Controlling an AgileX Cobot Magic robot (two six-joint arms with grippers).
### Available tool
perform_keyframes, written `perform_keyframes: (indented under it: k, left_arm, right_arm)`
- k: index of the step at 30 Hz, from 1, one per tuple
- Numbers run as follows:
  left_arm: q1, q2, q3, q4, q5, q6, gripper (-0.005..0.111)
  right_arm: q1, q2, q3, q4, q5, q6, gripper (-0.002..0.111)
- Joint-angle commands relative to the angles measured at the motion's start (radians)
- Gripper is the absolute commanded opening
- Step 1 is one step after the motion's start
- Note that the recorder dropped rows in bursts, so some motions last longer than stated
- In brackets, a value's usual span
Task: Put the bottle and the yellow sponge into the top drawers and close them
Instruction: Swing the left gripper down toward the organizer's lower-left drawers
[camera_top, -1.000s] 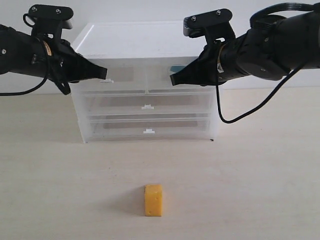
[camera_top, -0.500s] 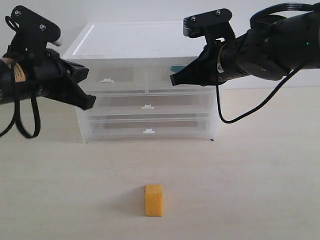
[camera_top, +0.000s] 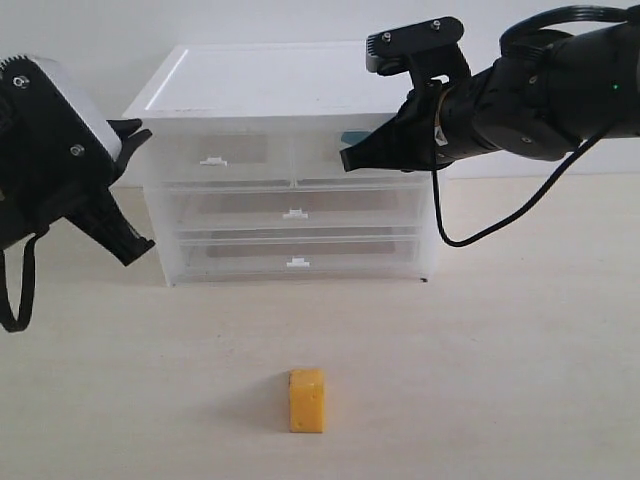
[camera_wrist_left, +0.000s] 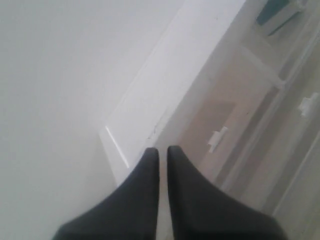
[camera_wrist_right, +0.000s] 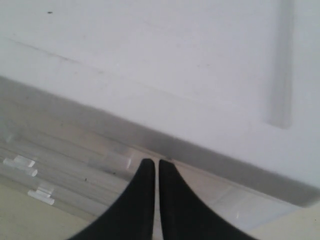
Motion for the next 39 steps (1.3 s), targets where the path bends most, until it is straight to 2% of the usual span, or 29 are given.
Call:
perform_keyframes:
  k: [1,4,5,8,10,12,15,18,21,27,30,34,39]
  left_arm:
    - [-0.047,0.03,0.008,-0.018,-0.031,0.155,0.004]
    - [-0.134,0.044,0.008,-0.078,-0.052,0.398,0.004]
    - [-0.175,0.054,0.008,-0.159,-0.086,0.501,0.004]
    - [-0.254,0.095,0.008,-0.334,-0.275,0.727,0.004]
    - [-0.282,0.137,0.008,-0.389,-0.407,0.865,0.004]
    - [-0.295,0.183,0.008,-0.431,-0.474,0.987,0.004]
    - [-0.297,0.244,0.008,-0.509,-0.433,0.994,0.004]
    - [-0.297,0.31,0.008,-0.567,-0.496,0.909,0.004]
    - [-0.297,0.357,0.001,-0.546,-0.547,0.847,0.004]
    - [-0.297,0.423,-0.041,-0.546,-0.52,0.847,0.004]
    - [-0.297,0.457,-0.053,-0.563,-0.618,0.857,0.004]
    - [-0.295,0.504,-0.08,-0.598,-0.623,0.858,0.004]
    - [-0.295,0.544,-0.084,-0.544,-0.623,0.794,0.004]
  right_arm:
    - [-0.005,-0.003,-0.006,-0.012,-0.009,-0.011,0.0]
    - [-0.005,-0.003,-0.006,-0.014,-0.007,-0.011,0.0]
    - [-0.005,-0.003,-0.006,-0.015,-0.005,-0.011,0.0]
    - [-0.005,-0.003,-0.006,-0.018,-0.007,-0.011,0.0]
    - [-0.005,-0.003,-0.008,-0.018,-0.009,-0.009,0.0]
    - [-0.005,-0.003,-0.008,-0.018,-0.009,-0.009,0.0]
    - [-0.005,-0.003,-0.008,-0.018,-0.009,-0.009,0.0]
    - [-0.005,-0.003,-0.008,-0.018,-0.007,-0.009,0.0]
    - [-0.005,-0.003,-0.008,-0.018,-0.009,-0.009,0.0]
    - [-0.005,-0.003,-0.008,-0.02,-0.009,-0.007,0.0]
    - [-0.005,-0.003,-0.008,-0.02,-0.011,-0.007,0.0]
    - [-0.005,-0.003,-0.008,-0.02,-0.011,-0.01,0.0]
    - [-0.003,-0.003,-0.015,-0.022,-0.009,-0.011,0.0]
